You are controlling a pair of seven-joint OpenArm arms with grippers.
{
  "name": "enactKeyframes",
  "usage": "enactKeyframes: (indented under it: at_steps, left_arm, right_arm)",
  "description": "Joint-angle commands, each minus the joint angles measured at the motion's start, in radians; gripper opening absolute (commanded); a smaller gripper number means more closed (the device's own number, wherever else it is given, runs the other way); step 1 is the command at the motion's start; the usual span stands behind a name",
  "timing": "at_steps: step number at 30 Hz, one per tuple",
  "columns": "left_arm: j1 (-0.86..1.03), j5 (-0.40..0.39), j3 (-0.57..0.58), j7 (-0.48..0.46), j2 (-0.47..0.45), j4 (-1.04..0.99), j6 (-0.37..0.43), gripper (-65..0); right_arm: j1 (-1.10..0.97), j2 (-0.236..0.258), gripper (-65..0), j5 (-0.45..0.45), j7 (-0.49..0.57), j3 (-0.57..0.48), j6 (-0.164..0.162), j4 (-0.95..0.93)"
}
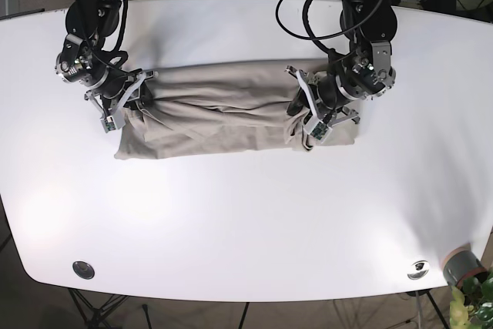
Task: Fold the T-shirt properly
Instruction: 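Fold the strip end with the left gripper toward the right gripper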
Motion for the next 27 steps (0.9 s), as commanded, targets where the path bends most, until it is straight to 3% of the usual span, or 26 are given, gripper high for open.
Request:
enactKeyframes:
  at_steps: [1, 4, 7, 9, 13, 20, 27]
  left_arm:
    - [-0.011, 0.015, 0.033, -0.019, 0.001, 0.018, -0.004, -56.9]
    - [-0.011, 0.056, 0.074, -0.019, 0.002, 0.021, 0.002, -45.3]
    - [-0.011, 0.066, 0.108, -0.019, 0.002, 0.029, 0.107, -32.4]
    - [-0.011, 0.066, 0.143, -0.019, 0.001, 0.030, 0.167, -27.2]
    - [-0.011, 0.073, 0.238, -0.033, -0.009, 0.075, 0.240, -26.5]
    - [-0.011, 0.070, 0.409, -0.076, -0.072, 0.196, 0.240, -26.5]
    - [-0.011, 0.067, 0.350, -0.076, -0.075, 0.243, 0.240, -26.5]
  right_arm:
    - [0.007, 0.008, -50.6, 0.000, -0.002, 0.003, -0.001, 0.012]
    - [0.007, 0.008, -50.6, -0.001, -0.002, 0.003, -0.001, 0.012]
    - [0.007, 0.008, -50.6, 0.000, -0.002, 0.003, -0.001, 0.012]
    - [0.007, 0.008, -50.6, -0.001, -0.002, 0.003, -0.001, 0.012]
    - [0.007, 0.008, -50.6, 0.000, -0.002, 0.003, -0.001, 0.012]
    - [0.007, 0.008, -50.6, 0.000, -0.004, 0.003, -0.001, 0.012]
    - [0.007, 0.008, -50.6, 0.003, -0.005, 0.006, -0.001, 0.019]
